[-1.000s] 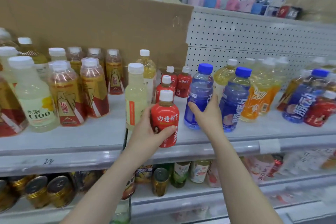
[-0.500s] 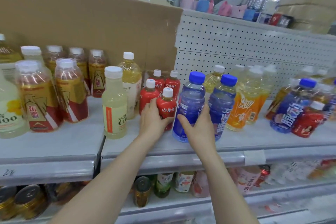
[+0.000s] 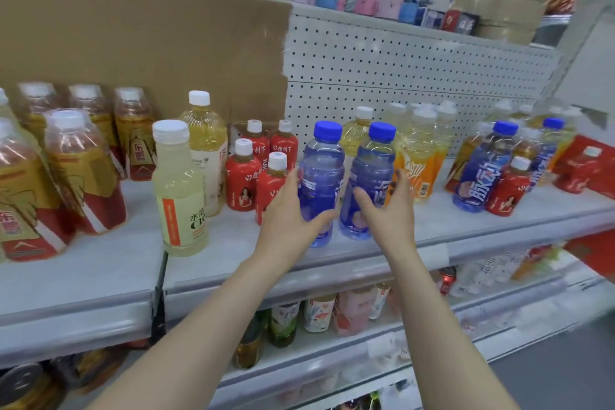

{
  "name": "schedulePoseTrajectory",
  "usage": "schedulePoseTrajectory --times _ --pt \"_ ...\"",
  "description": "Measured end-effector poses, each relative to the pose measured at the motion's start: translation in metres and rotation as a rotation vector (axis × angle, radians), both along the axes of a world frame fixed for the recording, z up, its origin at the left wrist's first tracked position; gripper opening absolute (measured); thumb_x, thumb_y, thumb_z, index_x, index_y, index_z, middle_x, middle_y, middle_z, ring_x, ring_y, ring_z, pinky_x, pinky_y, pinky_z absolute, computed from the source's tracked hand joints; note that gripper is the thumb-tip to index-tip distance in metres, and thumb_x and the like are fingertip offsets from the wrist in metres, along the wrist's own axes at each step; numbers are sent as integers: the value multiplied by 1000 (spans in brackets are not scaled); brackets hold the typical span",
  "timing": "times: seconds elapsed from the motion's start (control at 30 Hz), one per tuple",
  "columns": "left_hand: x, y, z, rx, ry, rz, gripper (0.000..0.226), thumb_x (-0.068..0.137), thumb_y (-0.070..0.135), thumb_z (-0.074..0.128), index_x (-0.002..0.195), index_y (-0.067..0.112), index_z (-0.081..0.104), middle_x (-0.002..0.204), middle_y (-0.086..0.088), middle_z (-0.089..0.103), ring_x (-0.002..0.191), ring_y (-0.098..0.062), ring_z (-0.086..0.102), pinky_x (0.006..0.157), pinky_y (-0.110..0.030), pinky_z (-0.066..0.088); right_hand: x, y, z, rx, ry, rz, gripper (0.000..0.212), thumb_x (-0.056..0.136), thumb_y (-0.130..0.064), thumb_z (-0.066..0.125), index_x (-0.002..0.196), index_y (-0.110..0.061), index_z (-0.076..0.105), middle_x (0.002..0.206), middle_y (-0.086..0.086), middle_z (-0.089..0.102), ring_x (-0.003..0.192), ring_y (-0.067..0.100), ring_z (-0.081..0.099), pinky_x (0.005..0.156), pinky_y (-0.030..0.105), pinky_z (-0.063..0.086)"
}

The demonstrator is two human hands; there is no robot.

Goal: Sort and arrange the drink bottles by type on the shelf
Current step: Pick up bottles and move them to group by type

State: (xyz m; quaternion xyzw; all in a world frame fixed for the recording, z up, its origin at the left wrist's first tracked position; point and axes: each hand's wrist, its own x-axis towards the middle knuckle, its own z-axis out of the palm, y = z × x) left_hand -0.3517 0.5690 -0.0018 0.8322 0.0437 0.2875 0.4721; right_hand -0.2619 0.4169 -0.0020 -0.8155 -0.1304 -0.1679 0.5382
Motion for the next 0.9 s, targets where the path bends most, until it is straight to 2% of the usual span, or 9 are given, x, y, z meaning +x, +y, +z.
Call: schedulePoseTrajectory --times 0.1,0.17,0.23,0.33,0.43,0.57,0.7,0.83,0.9 --pt "12 -6 -1 -41 36 36 88 75 38 83 145 34 32 134 14 58 118 -8 59 96 -32 50 9 0 -2 54 76 123 58 90 -26 77 137 -24 42 119 -11 62 107 7 64 91 27 52" --pt "17 -9 -1 -77 51 47 86 75 34 84 145 28 33 133 10 59 118 -12 60 88 -25 47 12 1 -4 78 60 143 56 89 -26 78 131 -29 41 117 -10 63 103 2 63 84 20 51" --pt "17 -11 0 -116 39 53 81 75 31 85 142 26 38 130 9 61 116 -11 60 83 -19 41 11 1 -4 114 45 147 58 87 -28 80 130 -29 42 118 -8 65 104 6 65 82 21 50" --pt "5 -9 2 -162 -8 41 80 74 33 85 140 27 41 127 13 63 114 -6 61 88 -20 47 4 -1 -5 189 5 139 60 86 -31 81 133 -24 46 121 -6 64 106 6 65 87 25 54" --pt "-27 -3 14 -226 -110 47 70 75 36 84 133 30 47 119 17 66 105 6 63 87 -14 50 -19 -3 5 277 -30 176 55 89 -31 78 134 -25 47 121 -8 64 102 -4 65 78 14 54" --pt "-83 14 21 -343 -141 29 49 79 30 81 117 40 53 111 15 71 100 -2 68 85 -27 57 -65 4 15 345 -88 255 40 93 -22 73 127 -22 51 109 -17 64 87 -15 63 73 6 48" --pt "-143 36 1 -470 -120 29 41 84 20 76 118 33 57 105 13 74 99 -8 71 78 -26 57 -114 31 3 384 -31 411 46 86 -35 74 125 -21 55 106 -15 70 90 -8 67 76 12 52" --pt "-203 64 -29 -562 -134 82 46 78 23 66 120 37 54 102 14 75 93 -7 71 72 -25 57 -157 79 -21 404 68 571 49 85 -37 79 124 -19 55 99 -19 72 90 -1 68 76 16 53" --pt "-234 81 -43 -628 -143 141 45 75 25 66 117 40 55 98 12 75 91 -11 71 72 -29 58 -180 105 -31 397 85 646 53 84 -42 76 128 -20 55 106 -15 71 96 3 68 82 17 52"
